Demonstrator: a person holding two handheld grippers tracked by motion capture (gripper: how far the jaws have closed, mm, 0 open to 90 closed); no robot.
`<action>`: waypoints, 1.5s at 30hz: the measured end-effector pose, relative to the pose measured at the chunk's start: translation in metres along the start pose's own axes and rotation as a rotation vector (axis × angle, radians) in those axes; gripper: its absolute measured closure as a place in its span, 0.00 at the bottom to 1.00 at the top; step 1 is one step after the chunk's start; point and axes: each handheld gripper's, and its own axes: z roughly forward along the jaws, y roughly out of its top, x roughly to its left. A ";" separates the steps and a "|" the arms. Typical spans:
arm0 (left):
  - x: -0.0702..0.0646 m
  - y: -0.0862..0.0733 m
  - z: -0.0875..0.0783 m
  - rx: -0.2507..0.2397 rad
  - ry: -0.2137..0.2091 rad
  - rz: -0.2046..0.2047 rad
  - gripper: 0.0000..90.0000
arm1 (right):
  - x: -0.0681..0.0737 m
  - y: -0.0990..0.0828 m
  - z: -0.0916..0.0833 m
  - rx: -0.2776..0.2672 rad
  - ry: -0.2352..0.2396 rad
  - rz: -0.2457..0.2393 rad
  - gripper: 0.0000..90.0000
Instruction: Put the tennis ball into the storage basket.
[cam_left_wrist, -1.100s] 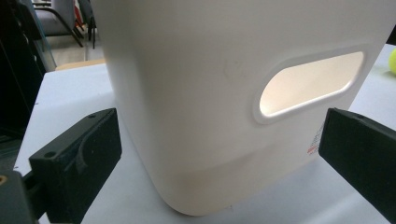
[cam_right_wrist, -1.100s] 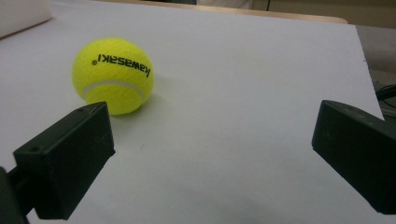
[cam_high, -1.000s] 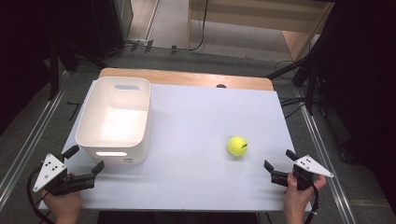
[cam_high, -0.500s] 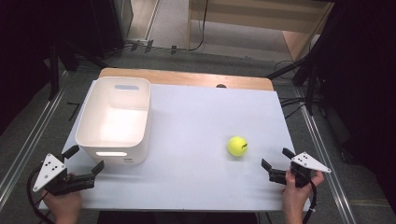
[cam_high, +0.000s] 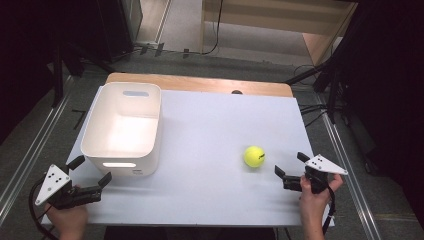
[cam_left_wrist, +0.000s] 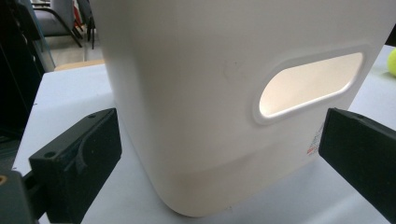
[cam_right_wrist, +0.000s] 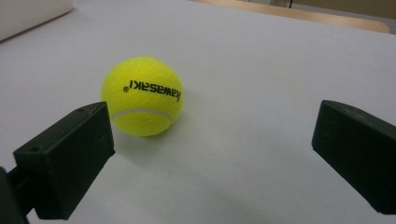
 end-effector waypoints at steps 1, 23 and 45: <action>0.000 0.000 0.000 0.001 -0.001 0.003 0.00 | 0.000 0.001 0.001 0.002 0.005 -0.002 0.00; 0.001 0.000 0.000 -0.005 -0.008 -0.005 0.00 | 0.019 0.045 0.025 0.072 0.075 -0.091 0.00; 0.001 0.000 0.000 -0.007 -0.010 -0.010 0.00 | 0.031 0.068 0.055 0.222 0.136 -0.138 0.00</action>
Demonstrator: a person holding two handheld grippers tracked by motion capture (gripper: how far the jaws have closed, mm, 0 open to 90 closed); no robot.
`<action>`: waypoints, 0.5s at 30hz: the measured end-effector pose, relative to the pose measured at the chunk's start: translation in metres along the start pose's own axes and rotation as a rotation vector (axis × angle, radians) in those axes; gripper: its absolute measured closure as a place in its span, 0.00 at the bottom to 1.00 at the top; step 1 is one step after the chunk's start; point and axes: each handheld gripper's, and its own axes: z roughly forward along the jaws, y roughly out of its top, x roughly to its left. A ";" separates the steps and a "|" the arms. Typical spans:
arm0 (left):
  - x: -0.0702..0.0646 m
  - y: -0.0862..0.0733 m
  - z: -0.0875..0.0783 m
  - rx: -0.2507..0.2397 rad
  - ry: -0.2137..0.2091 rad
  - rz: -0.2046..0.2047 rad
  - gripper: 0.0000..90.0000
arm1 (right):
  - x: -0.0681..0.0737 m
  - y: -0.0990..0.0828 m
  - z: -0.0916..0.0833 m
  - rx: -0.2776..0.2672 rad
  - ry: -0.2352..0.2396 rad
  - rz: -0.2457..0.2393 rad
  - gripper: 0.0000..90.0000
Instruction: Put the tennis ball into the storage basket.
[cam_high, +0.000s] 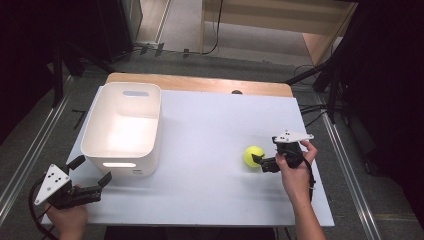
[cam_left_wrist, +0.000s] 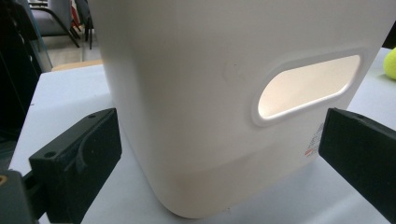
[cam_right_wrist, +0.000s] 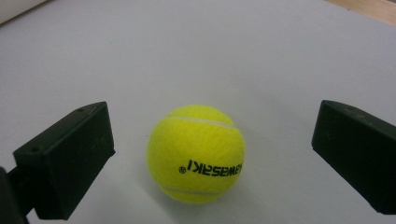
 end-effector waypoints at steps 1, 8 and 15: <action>0.000 0.000 0.000 0.000 0.000 0.000 0.00 | 0.001 0.001 0.001 0.004 0.007 0.001 0.00; 0.000 0.000 0.000 -0.007 -0.002 -0.002 0.00 | 0.004 0.010 0.008 0.046 0.032 -0.012 0.00; 0.001 0.000 0.000 -0.004 -0.001 -0.002 0.00 | 0.004 0.013 0.019 0.131 0.051 -0.013 0.00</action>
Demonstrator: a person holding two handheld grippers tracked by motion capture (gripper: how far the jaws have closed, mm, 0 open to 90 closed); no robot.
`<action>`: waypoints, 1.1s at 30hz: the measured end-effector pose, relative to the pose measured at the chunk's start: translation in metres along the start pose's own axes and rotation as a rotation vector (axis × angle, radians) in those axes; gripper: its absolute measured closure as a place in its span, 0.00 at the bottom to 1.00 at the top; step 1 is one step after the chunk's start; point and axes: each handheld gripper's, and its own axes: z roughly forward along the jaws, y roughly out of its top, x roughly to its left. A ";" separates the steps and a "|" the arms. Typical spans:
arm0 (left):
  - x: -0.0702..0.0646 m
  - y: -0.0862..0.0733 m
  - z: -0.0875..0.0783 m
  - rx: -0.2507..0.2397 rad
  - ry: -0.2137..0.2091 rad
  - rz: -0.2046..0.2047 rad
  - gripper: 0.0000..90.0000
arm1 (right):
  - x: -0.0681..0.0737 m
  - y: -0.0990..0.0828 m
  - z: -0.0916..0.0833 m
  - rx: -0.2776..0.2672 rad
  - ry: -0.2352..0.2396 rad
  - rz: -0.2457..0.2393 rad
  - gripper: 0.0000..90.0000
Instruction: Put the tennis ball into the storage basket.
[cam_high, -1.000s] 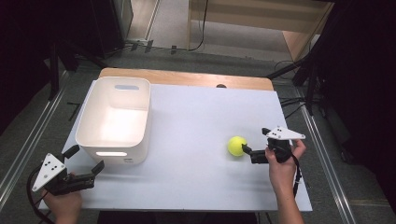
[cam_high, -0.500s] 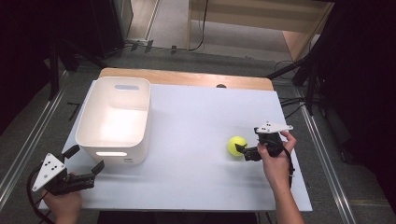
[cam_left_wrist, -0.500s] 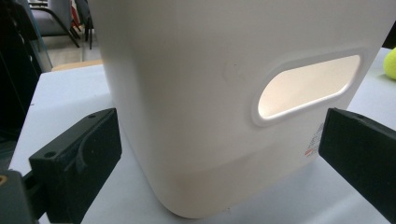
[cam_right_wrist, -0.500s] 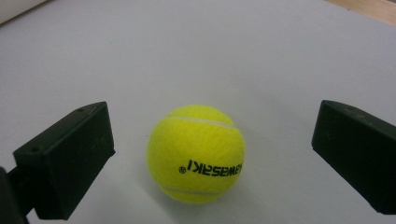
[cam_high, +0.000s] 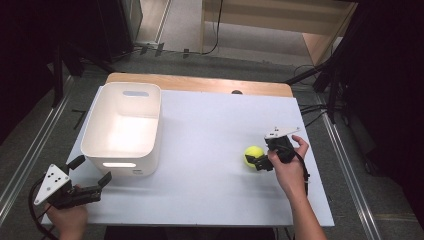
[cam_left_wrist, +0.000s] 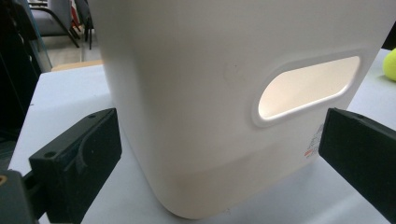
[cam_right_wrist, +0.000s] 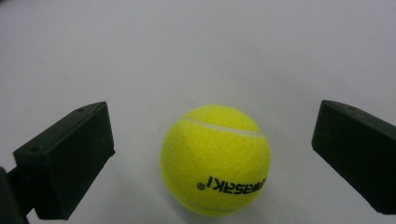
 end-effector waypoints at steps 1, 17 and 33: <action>0.000 0.000 0.000 0.000 0.000 0.000 0.00 | 0.000 0.000 0.002 0.008 0.002 0.006 0.00; 0.000 0.000 0.000 0.002 0.000 0.000 0.00 | 0.000 0.000 0.021 0.163 0.011 0.026 0.00; 0.000 0.000 0.000 0.001 -0.002 -0.004 0.00 | 0.002 -0.001 0.036 0.239 -0.003 0.051 0.06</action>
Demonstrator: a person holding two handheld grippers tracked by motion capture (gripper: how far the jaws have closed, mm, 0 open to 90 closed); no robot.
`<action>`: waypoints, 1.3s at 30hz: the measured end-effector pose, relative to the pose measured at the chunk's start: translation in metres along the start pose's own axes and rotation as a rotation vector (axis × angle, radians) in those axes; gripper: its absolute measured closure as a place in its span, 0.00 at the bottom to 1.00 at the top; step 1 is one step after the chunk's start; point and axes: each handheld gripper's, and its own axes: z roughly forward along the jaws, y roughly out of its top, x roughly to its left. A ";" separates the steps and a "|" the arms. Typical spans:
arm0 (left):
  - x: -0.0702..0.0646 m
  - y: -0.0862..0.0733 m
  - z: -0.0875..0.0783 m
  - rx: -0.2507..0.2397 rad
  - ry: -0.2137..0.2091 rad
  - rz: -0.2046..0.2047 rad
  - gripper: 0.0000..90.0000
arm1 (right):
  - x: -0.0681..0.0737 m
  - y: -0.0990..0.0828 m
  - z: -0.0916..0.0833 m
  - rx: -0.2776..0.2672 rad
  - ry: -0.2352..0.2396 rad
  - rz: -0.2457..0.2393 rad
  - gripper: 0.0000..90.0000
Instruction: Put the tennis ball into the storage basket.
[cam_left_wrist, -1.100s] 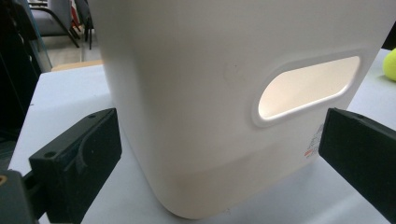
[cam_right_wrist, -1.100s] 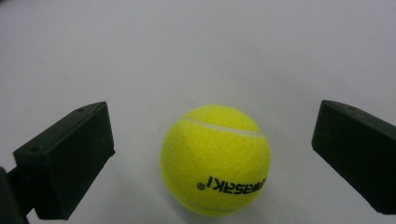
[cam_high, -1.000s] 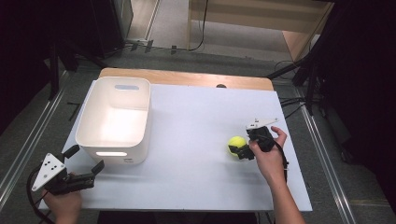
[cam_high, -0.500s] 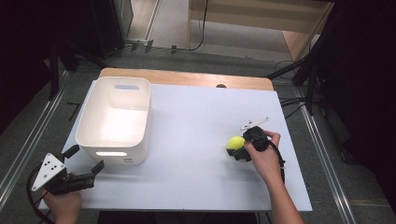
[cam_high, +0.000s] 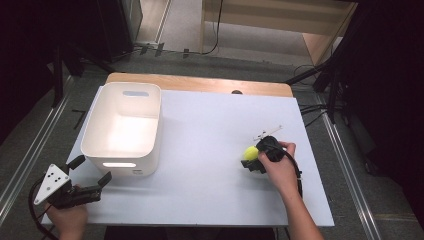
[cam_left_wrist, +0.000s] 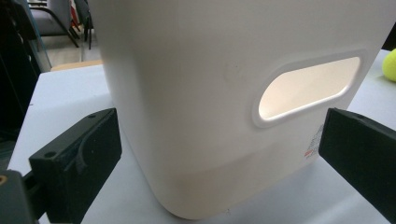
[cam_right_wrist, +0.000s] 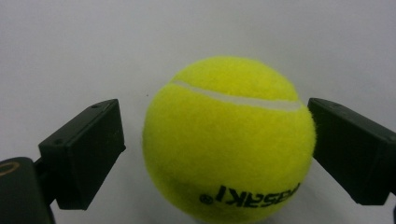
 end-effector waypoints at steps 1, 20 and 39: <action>0.000 0.000 0.000 0.000 0.001 0.001 0.00 | 0.000 0.000 0.001 0.006 -0.002 -0.002 0.06; 0.000 0.000 0.000 -0.002 0.001 -0.001 0.00 | -0.004 -0.002 0.000 0.002 -0.005 0.020 0.25; 0.000 0.000 0.001 0.000 0.002 -0.003 0.00 | 0.003 0.016 -0.013 -0.023 0.030 -0.009 0.25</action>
